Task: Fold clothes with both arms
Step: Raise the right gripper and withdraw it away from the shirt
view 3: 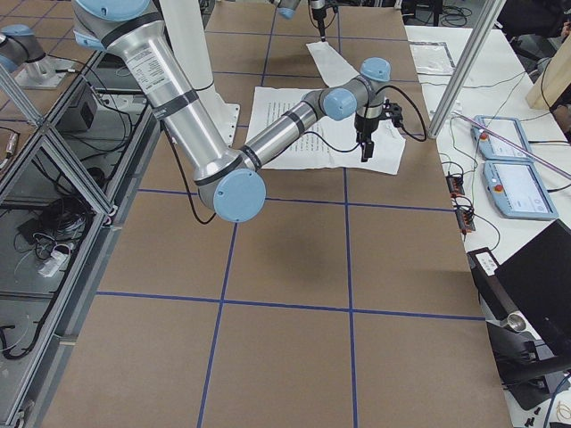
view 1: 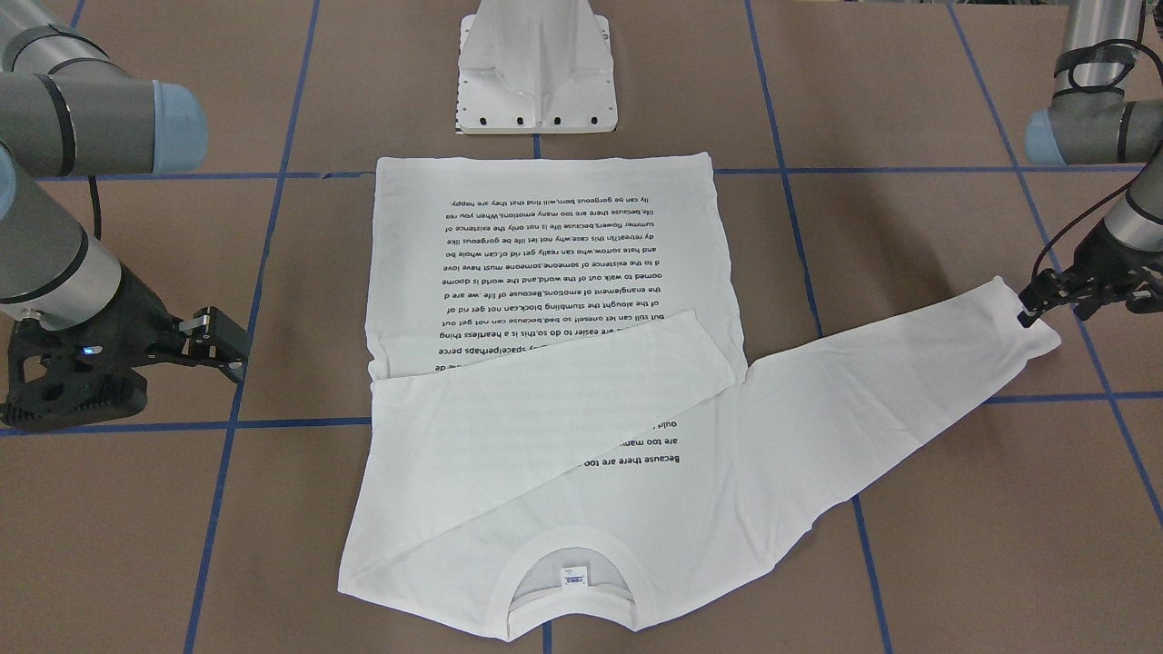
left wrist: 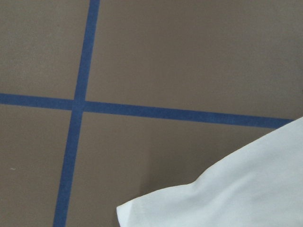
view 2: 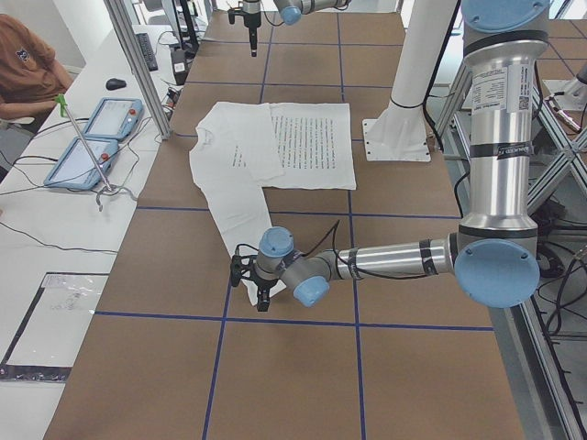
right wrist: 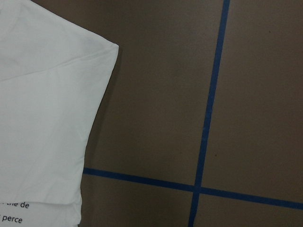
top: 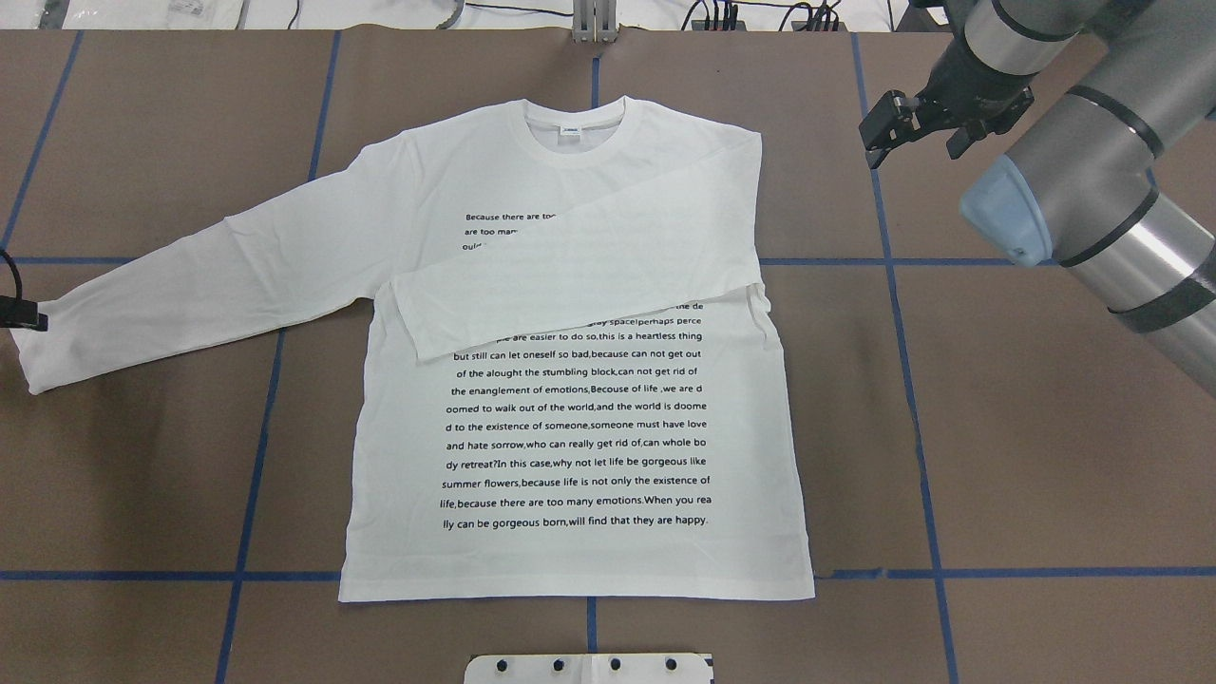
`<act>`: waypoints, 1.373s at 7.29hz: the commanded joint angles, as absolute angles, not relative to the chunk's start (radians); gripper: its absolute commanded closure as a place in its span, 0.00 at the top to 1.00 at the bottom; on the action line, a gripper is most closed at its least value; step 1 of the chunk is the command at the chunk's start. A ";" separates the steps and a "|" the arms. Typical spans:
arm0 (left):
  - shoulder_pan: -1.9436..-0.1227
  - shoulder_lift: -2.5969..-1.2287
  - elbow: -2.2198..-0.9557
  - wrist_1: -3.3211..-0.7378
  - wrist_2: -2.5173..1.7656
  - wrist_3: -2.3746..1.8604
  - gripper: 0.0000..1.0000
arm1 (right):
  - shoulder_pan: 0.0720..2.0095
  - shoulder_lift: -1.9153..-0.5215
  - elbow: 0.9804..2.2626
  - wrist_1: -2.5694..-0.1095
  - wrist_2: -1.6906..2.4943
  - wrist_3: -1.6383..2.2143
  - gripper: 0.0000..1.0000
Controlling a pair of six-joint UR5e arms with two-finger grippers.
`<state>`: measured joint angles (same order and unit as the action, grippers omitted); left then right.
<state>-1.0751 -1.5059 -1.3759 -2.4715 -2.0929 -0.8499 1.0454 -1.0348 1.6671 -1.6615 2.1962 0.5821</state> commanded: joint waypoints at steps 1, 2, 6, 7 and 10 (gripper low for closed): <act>-1.036 -1.505 -1.361 -2.483 -2.092 -0.854 1.00 | 1.049 -1.042 1.674 -1.660 2.207 0.577 1.00; -1.035 -1.505 -1.356 -2.499 -2.092 -0.856 1.00 | 1.049 -1.042 1.678 -1.661 2.206 0.578 1.00; -1.035 -1.502 -1.351 -2.500 -2.092 -0.856 0.54 | 1.048 -1.042 1.694 -1.663 2.210 0.589 1.00; -1.037 -1.502 -1.356 -2.500 -2.091 -0.856 0.40 | 1.048 -1.042 1.694 -1.661 2.210 0.589 1.00; -1.037 -1.503 -1.382 -2.493 -2.091 -0.857 0.12 | 1.048 -1.043 1.692 -1.663 2.210 0.589 1.00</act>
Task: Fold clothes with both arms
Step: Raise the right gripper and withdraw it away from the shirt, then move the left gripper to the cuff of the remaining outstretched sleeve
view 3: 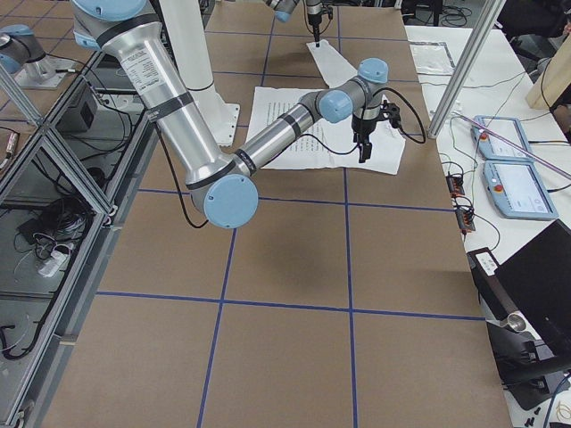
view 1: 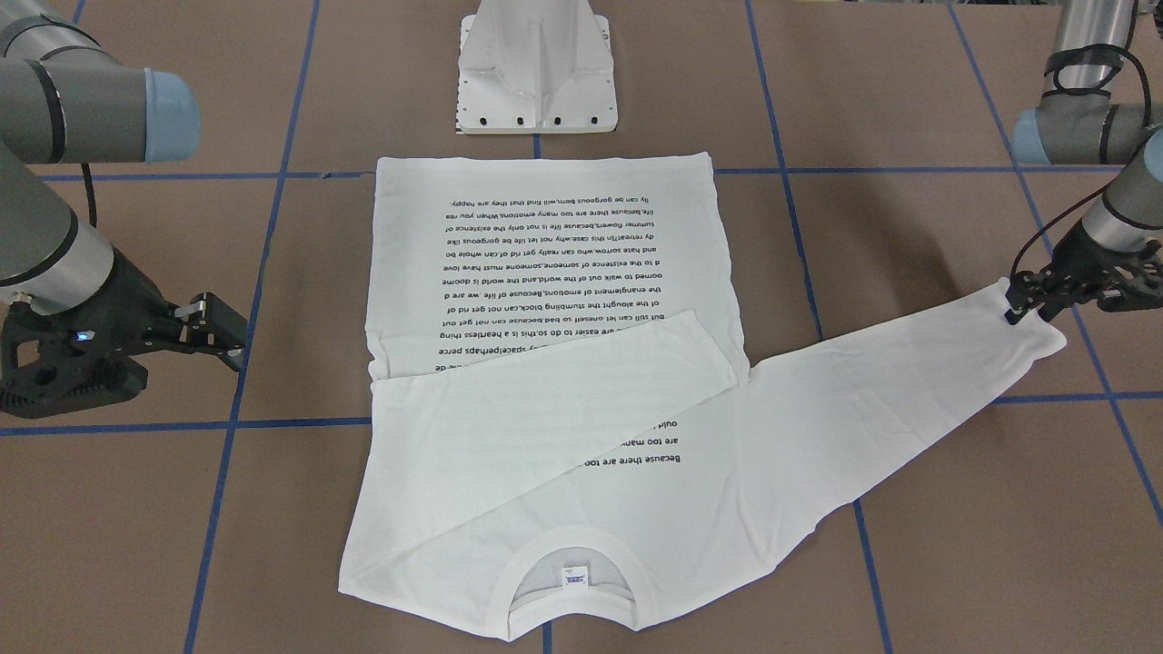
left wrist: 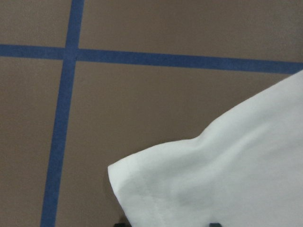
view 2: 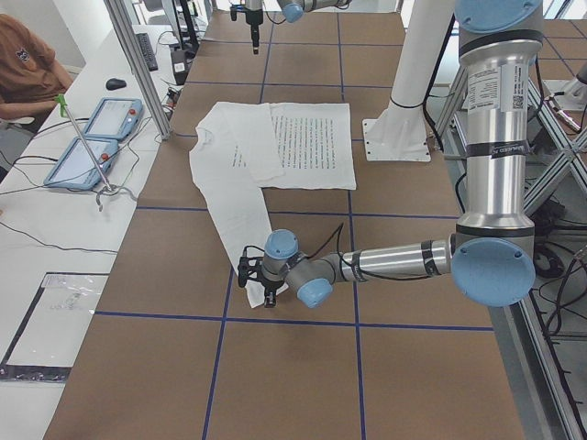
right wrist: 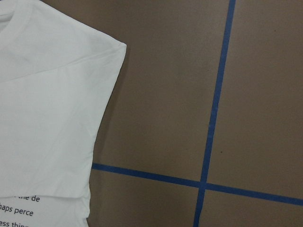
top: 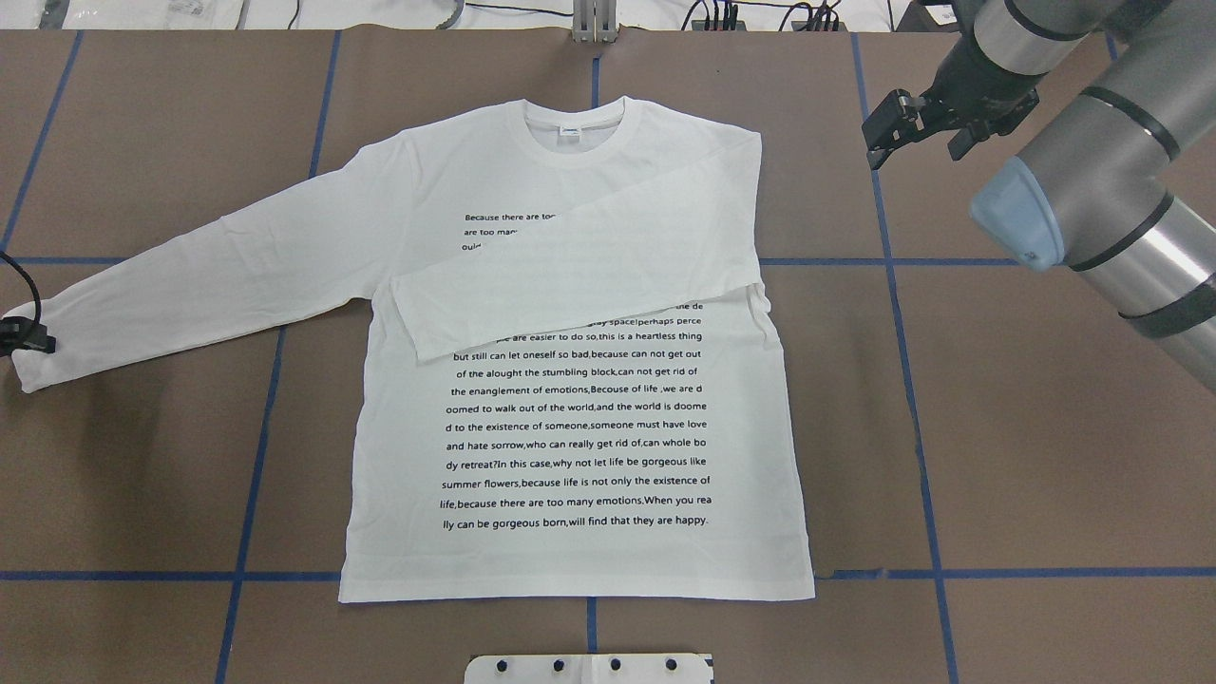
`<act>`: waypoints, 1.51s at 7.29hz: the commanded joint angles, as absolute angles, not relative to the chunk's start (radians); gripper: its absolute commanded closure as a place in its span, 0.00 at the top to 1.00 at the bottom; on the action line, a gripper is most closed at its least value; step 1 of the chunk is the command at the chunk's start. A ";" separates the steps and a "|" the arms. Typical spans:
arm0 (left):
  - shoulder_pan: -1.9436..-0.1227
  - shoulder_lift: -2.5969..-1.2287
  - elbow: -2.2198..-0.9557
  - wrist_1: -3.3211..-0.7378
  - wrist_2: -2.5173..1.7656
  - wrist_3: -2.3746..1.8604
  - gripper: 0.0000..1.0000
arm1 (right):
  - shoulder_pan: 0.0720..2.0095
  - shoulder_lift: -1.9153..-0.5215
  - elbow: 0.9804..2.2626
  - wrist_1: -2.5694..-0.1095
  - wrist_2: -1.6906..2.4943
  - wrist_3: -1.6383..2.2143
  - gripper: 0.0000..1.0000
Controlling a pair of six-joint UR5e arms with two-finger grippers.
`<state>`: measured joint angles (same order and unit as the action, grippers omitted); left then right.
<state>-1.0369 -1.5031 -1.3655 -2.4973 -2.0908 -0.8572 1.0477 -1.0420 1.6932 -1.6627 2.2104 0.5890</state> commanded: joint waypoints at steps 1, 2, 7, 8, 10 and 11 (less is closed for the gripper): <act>-1.037 -1.503 -1.393 -2.491 -2.091 -0.859 0.02 | 1.048 -1.048 1.692 -1.661 2.212 0.589 1.00; -1.037 -1.503 -1.408 -2.488 -2.091 -0.859 0.00 | 1.048 -1.052 1.692 -1.657 2.212 0.589 1.00; -1.037 -1.605 -1.595 -2.237 -2.100 -0.862 0.00 | 1.065 -1.106 1.715 -1.660 2.218 0.575 1.00; -1.037 -1.697 -1.641 -2.079 -2.102 -0.862 0.00 | 1.069 -1.141 1.744 -1.657 2.220 0.572 1.00; -1.034 -1.962 -1.626 -1.822 -2.106 -0.864 0.00 | 1.086 -1.230 1.824 -1.657 2.218 0.562 1.00; -1.028 -2.079 -1.606 -1.728 -2.108 -0.894 0.00 | 1.095 -1.274 1.853 -1.651 2.217 0.536 1.00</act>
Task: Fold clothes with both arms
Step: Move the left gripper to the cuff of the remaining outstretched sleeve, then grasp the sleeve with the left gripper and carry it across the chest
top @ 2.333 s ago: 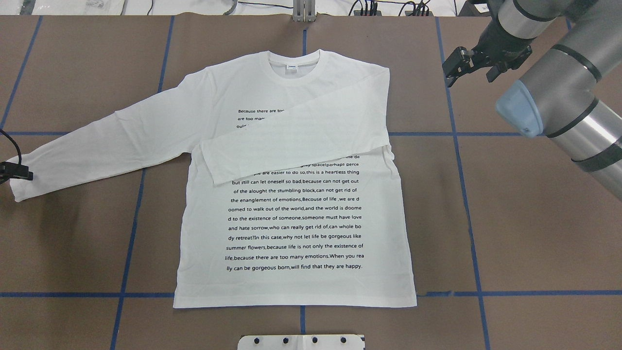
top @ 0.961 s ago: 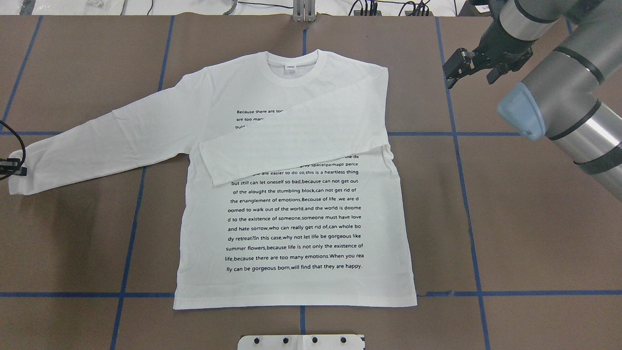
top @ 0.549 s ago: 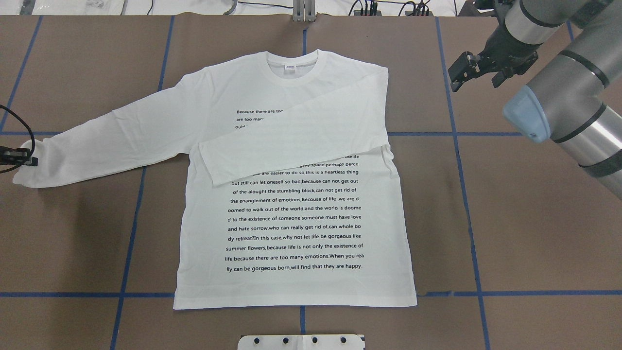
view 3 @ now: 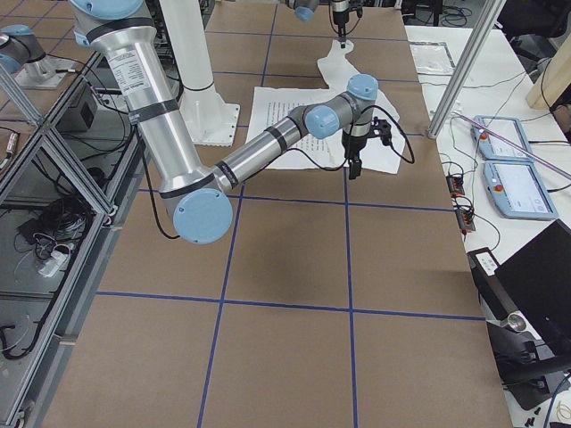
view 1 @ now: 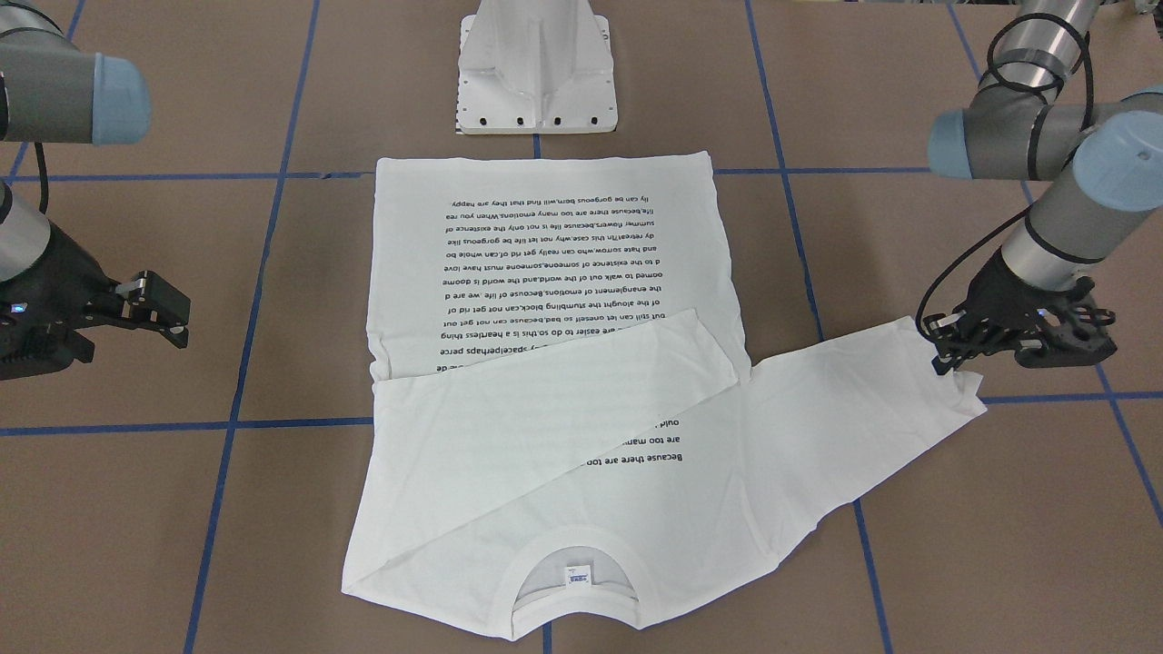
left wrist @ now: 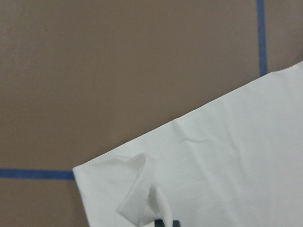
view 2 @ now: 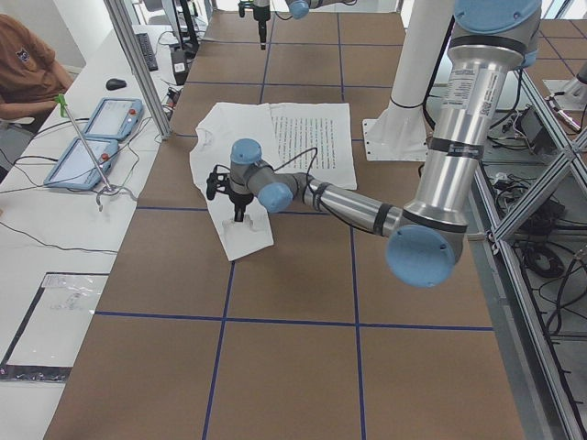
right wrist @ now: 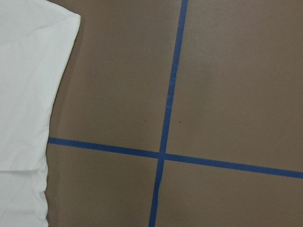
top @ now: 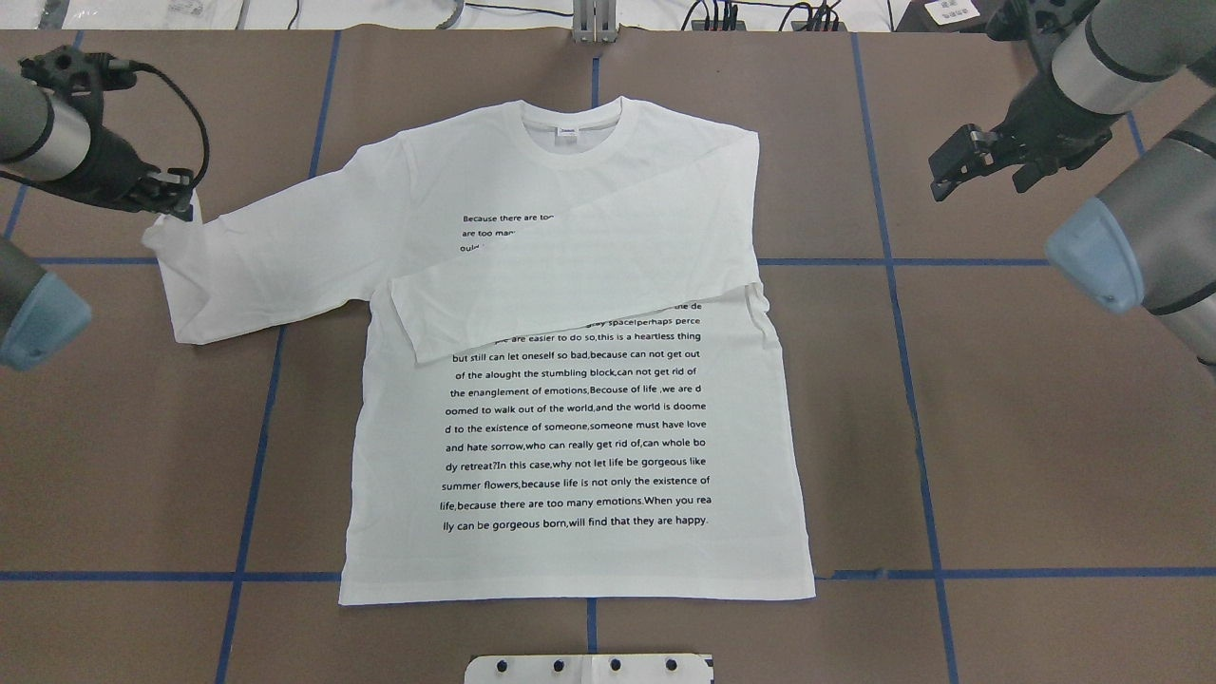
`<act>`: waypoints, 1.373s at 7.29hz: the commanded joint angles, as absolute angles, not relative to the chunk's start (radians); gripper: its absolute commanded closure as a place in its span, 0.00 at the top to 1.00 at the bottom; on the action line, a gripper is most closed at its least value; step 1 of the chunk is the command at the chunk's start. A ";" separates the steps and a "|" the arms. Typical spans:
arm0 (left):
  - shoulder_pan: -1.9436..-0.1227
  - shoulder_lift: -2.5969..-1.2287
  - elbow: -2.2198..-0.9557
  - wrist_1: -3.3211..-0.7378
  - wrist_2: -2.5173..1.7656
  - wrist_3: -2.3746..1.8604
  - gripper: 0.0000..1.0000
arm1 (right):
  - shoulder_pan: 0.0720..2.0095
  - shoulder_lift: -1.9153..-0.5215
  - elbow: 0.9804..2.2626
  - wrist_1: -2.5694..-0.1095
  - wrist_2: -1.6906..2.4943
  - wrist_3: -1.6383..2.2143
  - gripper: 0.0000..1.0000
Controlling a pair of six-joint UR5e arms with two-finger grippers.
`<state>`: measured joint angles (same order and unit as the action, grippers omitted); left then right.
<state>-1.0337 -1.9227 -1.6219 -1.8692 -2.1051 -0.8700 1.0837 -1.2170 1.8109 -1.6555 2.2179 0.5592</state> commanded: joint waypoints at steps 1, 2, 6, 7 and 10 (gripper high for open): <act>-1.020 -2.194 -1.544 -1.717 -2.124 -1.005 0.00 | 1.101 -1.293 1.865 -1.649 2.212 0.511 1.00; -1.017 -2.303 -1.464 -1.718 -2.129 -1.043 0.00 | 1.101 -1.293 1.861 -1.649 2.206 0.509 1.00; -0.916 -2.607 -1.351 -1.718 -2.164 -1.121 0.00 | 1.101 -1.292 1.850 -1.649 2.203 0.509 1.00; -0.875 -2.632 -1.358 -1.715 -2.164 -1.124 0.00 | 1.101 -1.287 1.848 -1.649 2.201 0.511 1.00; -0.827 -2.667 -1.347 -1.717 -2.151 -1.143 0.00 | 1.101 -1.284 1.841 -1.649 2.203 0.511 1.00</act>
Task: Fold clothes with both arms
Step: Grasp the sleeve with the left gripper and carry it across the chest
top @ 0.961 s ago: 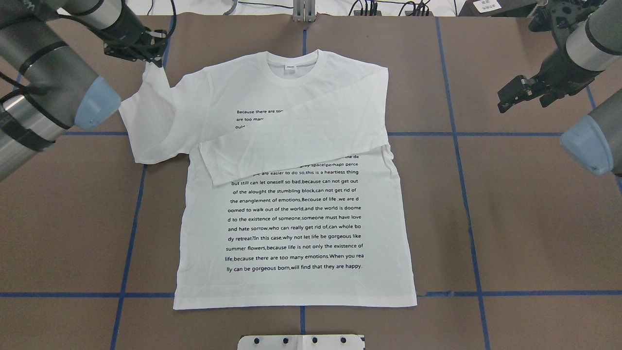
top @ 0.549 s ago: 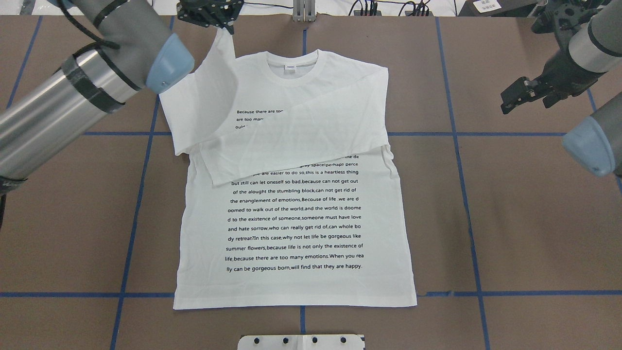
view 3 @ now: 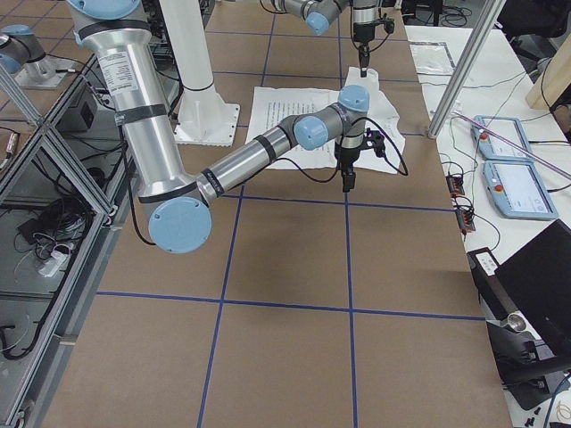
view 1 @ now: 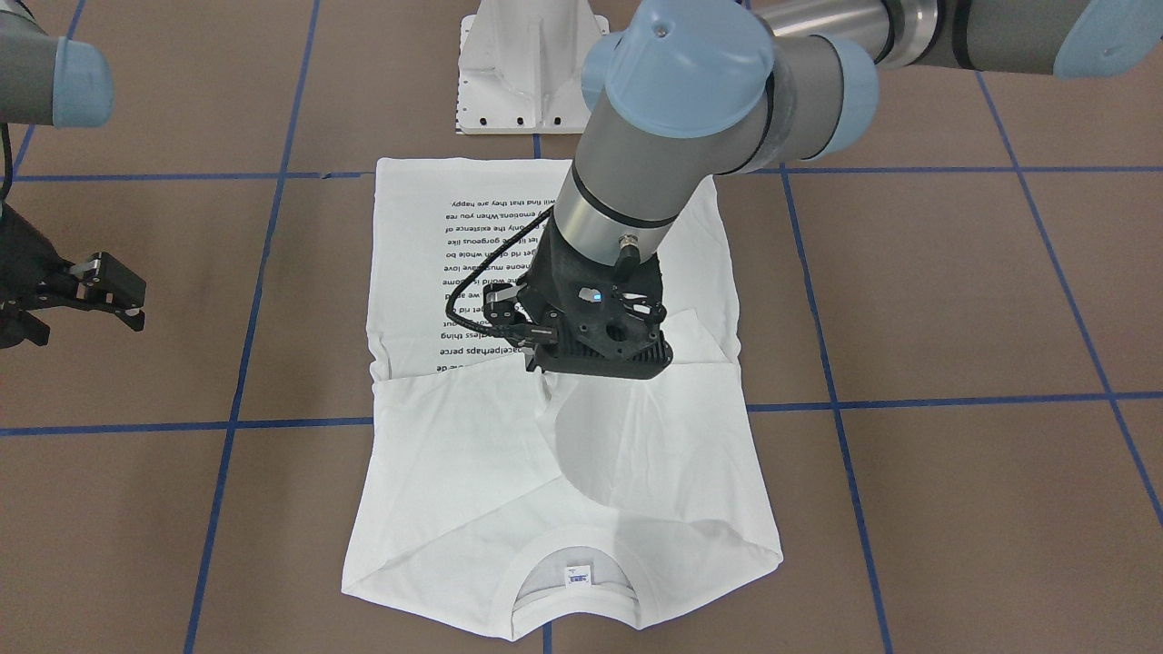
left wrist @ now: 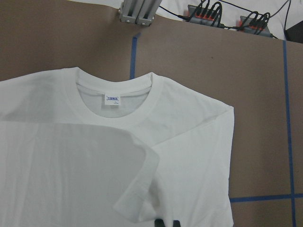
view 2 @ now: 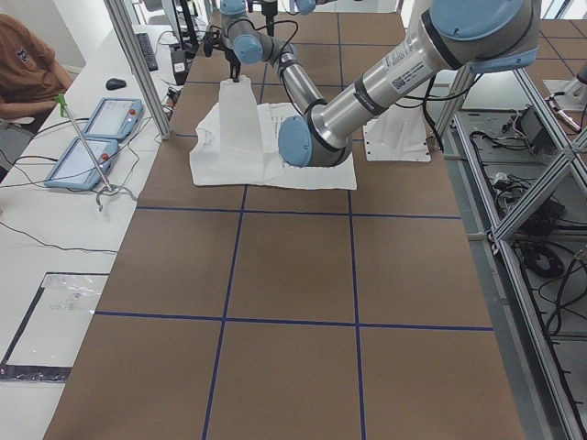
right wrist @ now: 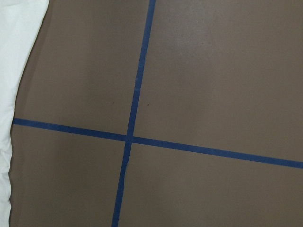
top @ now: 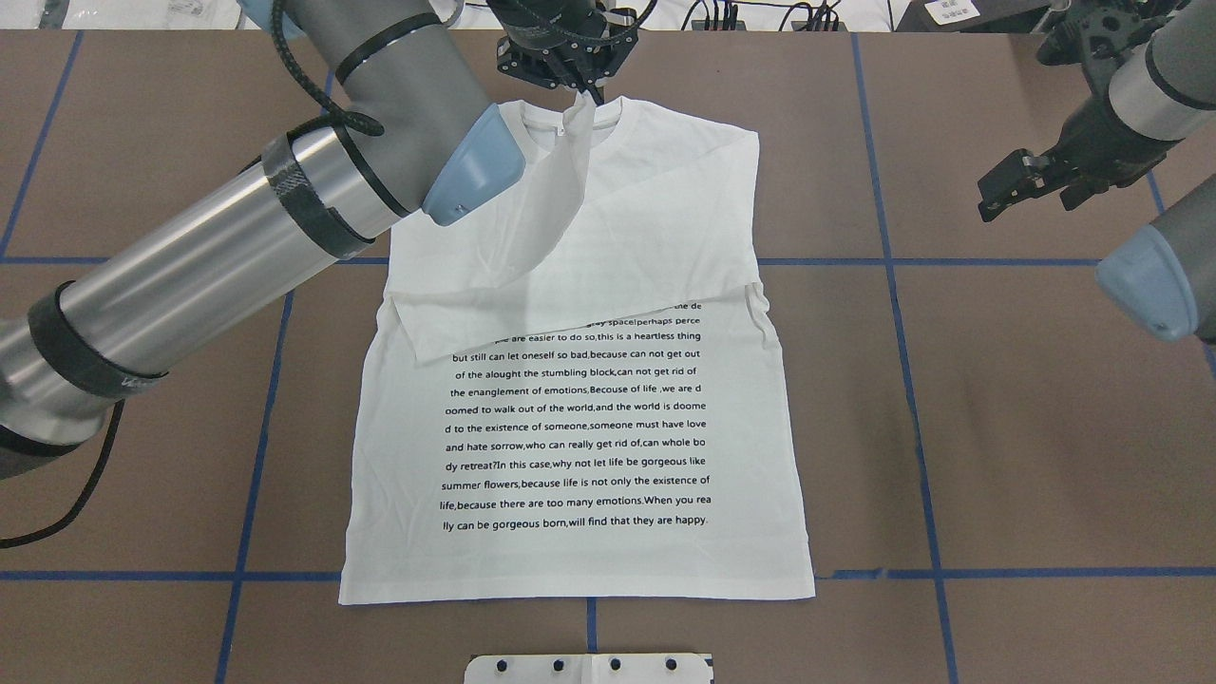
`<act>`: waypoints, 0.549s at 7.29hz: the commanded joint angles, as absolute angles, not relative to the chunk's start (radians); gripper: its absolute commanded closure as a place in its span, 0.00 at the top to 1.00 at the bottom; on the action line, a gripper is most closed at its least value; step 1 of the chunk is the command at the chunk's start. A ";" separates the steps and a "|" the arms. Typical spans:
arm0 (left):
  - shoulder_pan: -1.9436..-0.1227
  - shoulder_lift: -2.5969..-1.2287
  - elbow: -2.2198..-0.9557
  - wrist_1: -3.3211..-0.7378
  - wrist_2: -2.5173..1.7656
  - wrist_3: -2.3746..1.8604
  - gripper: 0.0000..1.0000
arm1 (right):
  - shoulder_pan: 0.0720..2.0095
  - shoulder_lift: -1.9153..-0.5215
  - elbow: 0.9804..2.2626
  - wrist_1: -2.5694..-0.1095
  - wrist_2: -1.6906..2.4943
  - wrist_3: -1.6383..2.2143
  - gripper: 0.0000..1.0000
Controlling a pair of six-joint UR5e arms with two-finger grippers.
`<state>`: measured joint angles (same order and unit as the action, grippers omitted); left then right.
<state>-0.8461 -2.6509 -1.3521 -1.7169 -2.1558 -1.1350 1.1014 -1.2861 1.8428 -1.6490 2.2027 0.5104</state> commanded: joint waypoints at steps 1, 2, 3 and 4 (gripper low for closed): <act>-0.809 -2.671 -1.327 -1.720 -2.145 -1.147 0.00 | 1.101 -1.284 1.839 -1.651 2.201 0.512 1.00; -0.798 -2.672 -1.303 -1.738 -2.110 -1.146 0.00 | 1.101 -1.282 1.829 -1.649 2.201 0.515 1.00; -0.758 -2.672 -1.260 -1.784 -2.074 -1.149 0.00 | 1.101 -1.281 1.813 -1.649 2.201 0.515 1.00; -0.717 -2.672 -1.229 -1.833 -2.056 -1.155 0.00 | 1.101 -1.275 1.801 -1.648 2.201 0.517 1.00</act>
